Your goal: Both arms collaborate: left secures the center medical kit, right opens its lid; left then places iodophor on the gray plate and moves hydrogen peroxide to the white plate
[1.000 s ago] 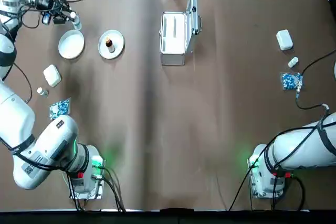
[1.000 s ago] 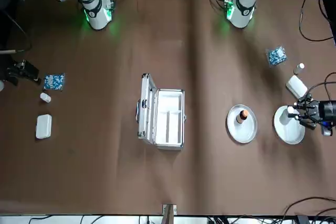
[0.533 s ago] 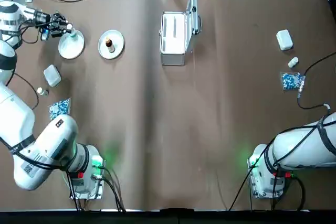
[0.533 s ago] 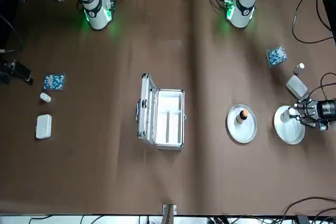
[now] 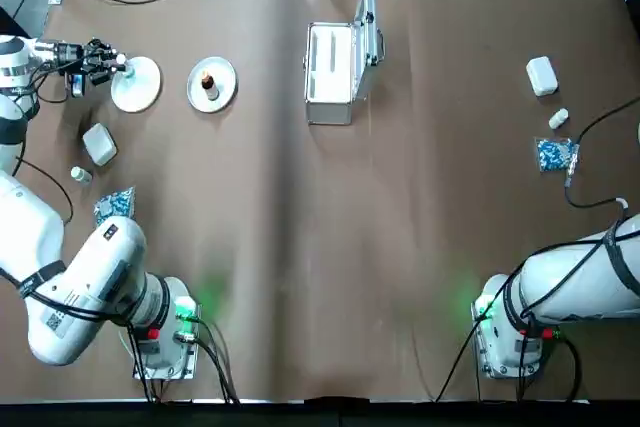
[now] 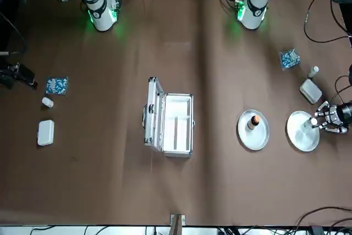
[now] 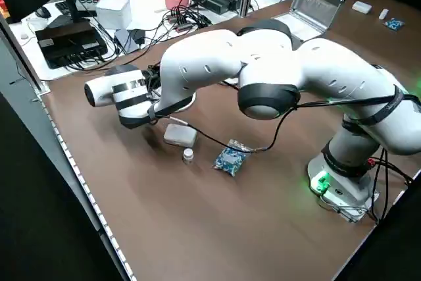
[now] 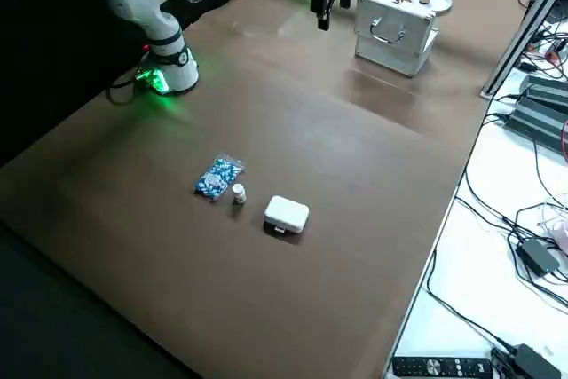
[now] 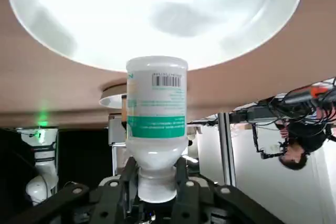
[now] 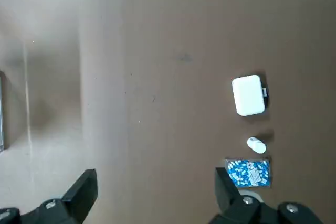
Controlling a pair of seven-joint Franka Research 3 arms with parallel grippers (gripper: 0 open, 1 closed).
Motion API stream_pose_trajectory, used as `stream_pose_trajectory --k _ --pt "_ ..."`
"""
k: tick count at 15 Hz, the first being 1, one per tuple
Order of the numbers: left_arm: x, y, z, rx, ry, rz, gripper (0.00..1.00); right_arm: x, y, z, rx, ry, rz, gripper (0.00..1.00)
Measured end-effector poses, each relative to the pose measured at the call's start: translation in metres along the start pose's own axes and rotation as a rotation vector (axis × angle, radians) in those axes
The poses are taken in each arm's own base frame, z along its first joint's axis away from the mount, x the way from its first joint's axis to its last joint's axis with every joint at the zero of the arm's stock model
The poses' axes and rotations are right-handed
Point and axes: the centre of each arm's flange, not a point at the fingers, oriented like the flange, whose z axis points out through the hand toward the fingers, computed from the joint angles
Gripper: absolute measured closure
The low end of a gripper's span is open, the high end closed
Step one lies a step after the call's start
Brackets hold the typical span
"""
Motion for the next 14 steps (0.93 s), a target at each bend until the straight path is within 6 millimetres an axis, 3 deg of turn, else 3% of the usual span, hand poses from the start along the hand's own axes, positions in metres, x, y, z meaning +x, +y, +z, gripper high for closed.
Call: stream_pose_trajectory --k 5,12,14 --pt "0.021 -0.007 -0.003 -0.027 0.005 -0.007 0.67 -0.005 0.014 0.003 -0.001 -0.038 0.023 0.01" --pt "0.029 -0.007 -0.007 -0.063 0.019 -0.016 0.65 -0.008 0.017 0.004 -0.001 -0.061 0.029 0.01" --pt "0.029 -0.006 -0.006 -0.074 0.006 -0.019 0.49 -0.008 0.017 0.002 -0.001 -0.057 0.029 0.01"
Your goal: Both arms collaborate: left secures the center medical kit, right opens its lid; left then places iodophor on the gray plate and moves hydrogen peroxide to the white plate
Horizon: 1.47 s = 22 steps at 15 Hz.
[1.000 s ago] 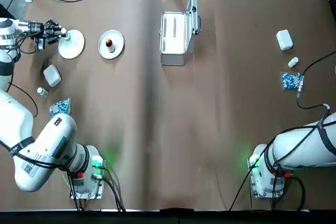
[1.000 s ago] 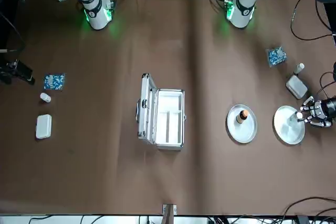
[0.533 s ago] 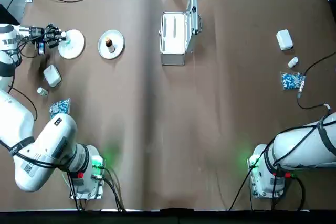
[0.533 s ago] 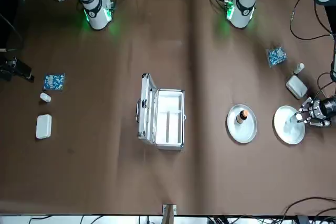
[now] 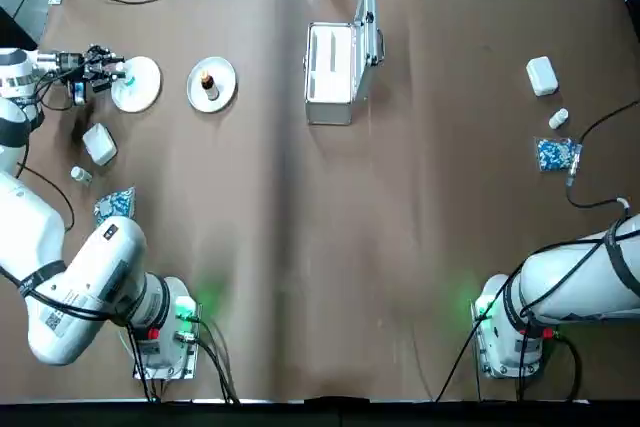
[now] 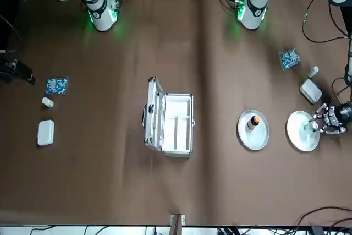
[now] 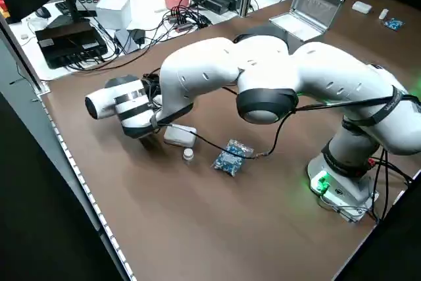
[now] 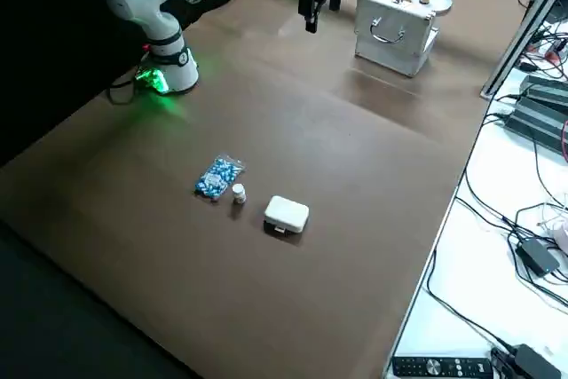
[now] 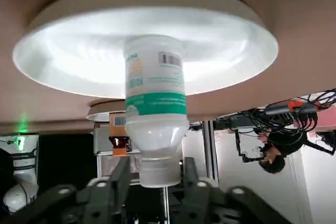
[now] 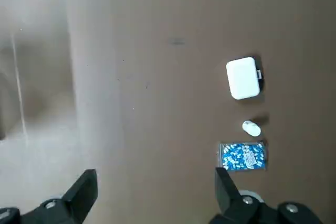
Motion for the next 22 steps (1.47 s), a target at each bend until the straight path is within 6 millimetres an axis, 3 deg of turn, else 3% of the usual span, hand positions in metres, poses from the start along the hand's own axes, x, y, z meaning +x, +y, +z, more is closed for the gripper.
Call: stream_pose_trajectory --k 3,4,6,8,10,16,22 --pt "-0.004 0.003 -0.002 -0.005 0.002 0.008 0.22 0.000 -0.002 -0.006 0.000 0.014 -0.003 0.01" --pt "-0.018 0.010 -0.007 -0.002 0.022 0.020 0.04 0.000 -0.003 -0.009 0.000 0.020 -0.006 0.01" --pt "-0.051 0.017 -0.011 0.050 0.045 0.016 0.00 0.000 -0.007 -0.012 0.000 0.026 -0.013 0.01" --pt "-0.098 0.027 -0.008 0.125 0.098 0.021 0.00 0.000 -0.012 -0.014 0.001 0.029 -0.023 0.01" --pt "-0.146 0.039 0.013 0.218 0.198 0.065 0.00 0.001 -0.020 -0.015 0.001 0.038 -0.036 0.01" --pt "-0.246 0.061 0.150 0.499 0.369 0.230 0.00 0.003 -0.051 -0.018 -0.005 0.070 -0.092 0.01" --pt "-0.340 0.042 0.296 0.743 0.499 0.433 0.00 0.003 -0.050 -0.018 -0.006 0.066 -0.090 0.01"
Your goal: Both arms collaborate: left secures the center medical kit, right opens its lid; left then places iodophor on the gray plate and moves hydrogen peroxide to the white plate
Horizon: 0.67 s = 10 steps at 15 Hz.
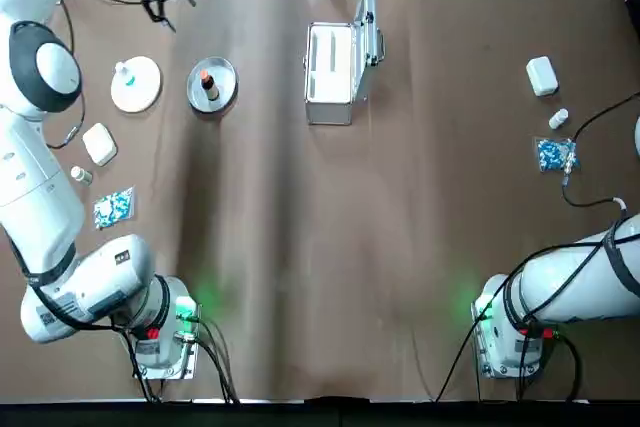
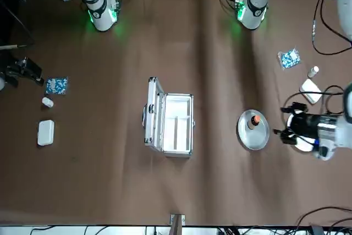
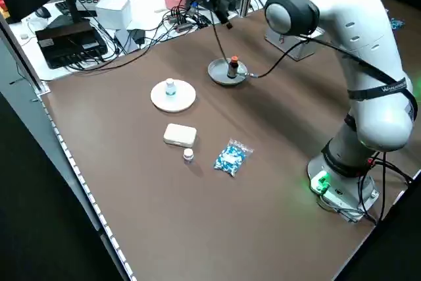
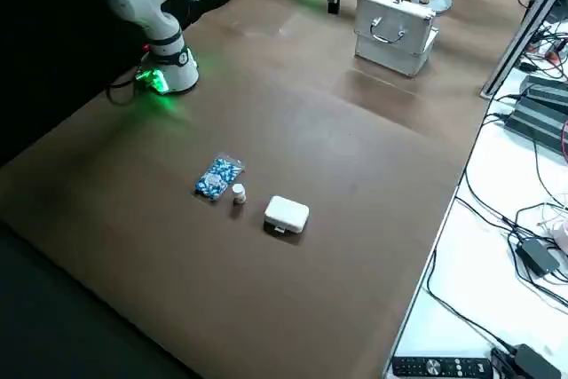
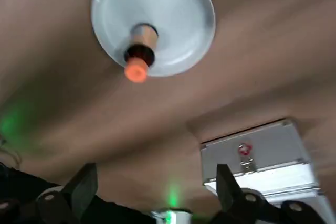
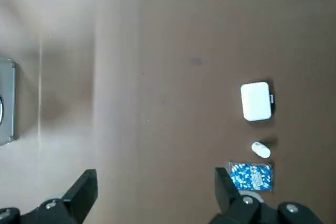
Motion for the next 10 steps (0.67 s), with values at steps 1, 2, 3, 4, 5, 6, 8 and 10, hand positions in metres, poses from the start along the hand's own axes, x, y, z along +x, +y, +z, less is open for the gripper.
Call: stream_pose_trajectory --k 1,2,3,4,5,6,8,10 --pt "-0.021 0.015 0.010 0.034 0.028 0.034 0.00 0.000 0.002 0.000 0.000 -0.004 0.003 0.01" --pt "-0.040 0.028 0.019 0.068 0.058 0.065 0.00 -0.001 0.002 0.001 0.000 -0.008 0.003 0.01" --pt "-0.058 0.039 0.029 0.099 0.090 0.095 0.00 -0.001 0.000 0.001 0.000 -0.010 -0.001 0.01" --pt "-0.075 0.049 0.037 0.124 0.118 0.124 0.00 -0.001 -0.005 0.001 0.001 -0.009 -0.009 0.01" --pt "-0.092 0.058 0.045 0.146 0.142 0.150 0.00 -0.001 -0.011 0.000 0.001 -0.008 -0.019 0.01" --pt "-0.107 0.065 0.052 0.167 0.168 0.175 0.00 -0.001 -0.016 -0.001 0.001 -0.006 -0.029 0.01" --pt "-0.129 0.077 0.060 0.200 0.243 0.217 0.00 -0.001 -0.022 -0.002 0.001 -0.004 -0.038 0.01" --pt "-0.148 0.084 0.062 0.222 0.320 0.254 0.00 -0.001 -0.023 -0.002 0.001 -0.003 -0.040 0.01"
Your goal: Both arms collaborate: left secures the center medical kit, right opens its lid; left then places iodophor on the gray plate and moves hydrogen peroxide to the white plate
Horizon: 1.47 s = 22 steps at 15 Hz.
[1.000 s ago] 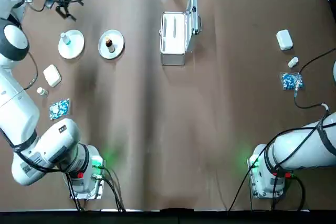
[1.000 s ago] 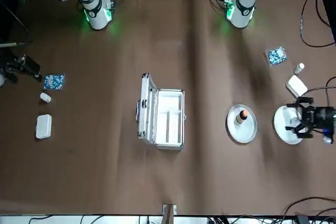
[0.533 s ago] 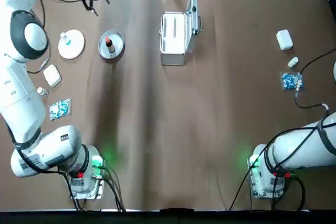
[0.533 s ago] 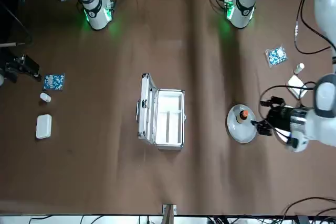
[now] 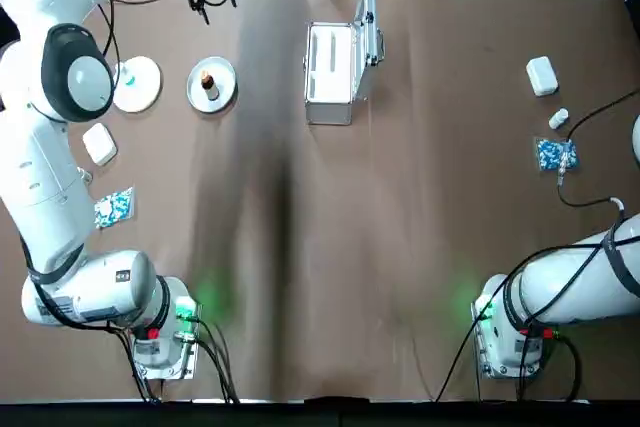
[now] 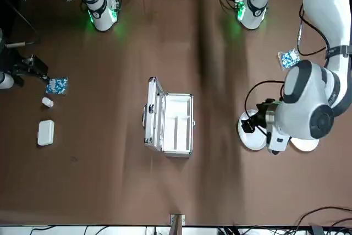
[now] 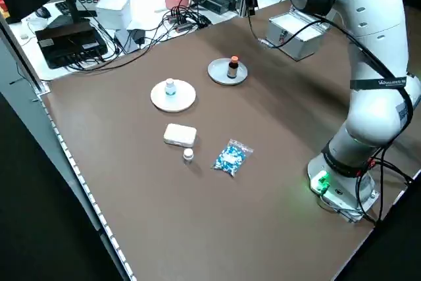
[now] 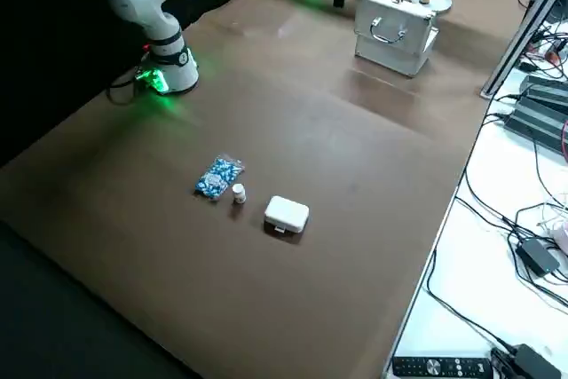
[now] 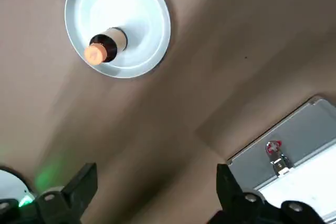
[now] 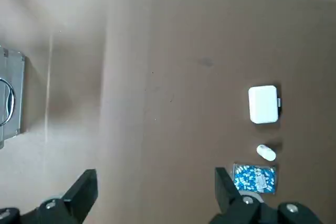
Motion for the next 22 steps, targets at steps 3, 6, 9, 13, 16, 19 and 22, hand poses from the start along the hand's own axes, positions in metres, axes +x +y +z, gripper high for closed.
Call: stream_pose_trajectory --k 3,6,9,13,16,19,22 --pt "-0.020 0.006 -0.022 -0.019 0.070 0.033 0.00 0.000 -0.002 -0.003 0.000 0.006 -0.004 0.01" --pt "-0.022 -0.004 -0.047 -0.042 0.121 0.121 0.00 0.000 -0.002 -0.003 0.000 0.008 -0.004 0.01" --pt "-0.010 -0.020 -0.060 -0.039 0.148 0.258 0.00 0.000 -0.003 -0.004 0.000 0.009 -0.005 0.01" --pt "0.015 -0.042 -0.067 -0.027 0.167 0.490 0.00 0.001 -0.003 -0.005 0.000 0.011 -0.005 0.01" --pt "0.016 -0.045 -0.071 -0.028 0.178 0.556 0.00 0.001 -0.003 -0.005 0.000 0.011 -0.005 0.01" --pt "0.008 -0.043 -0.077 -0.030 0.190 0.563 0.00 0.001 -0.004 -0.005 0.000 0.011 -0.006 0.01" --pt "0.006 -0.044 -0.081 -0.032 0.197 0.563 0.00 0.001 -0.004 -0.005 0.000 0.011 -0.007 0.01"
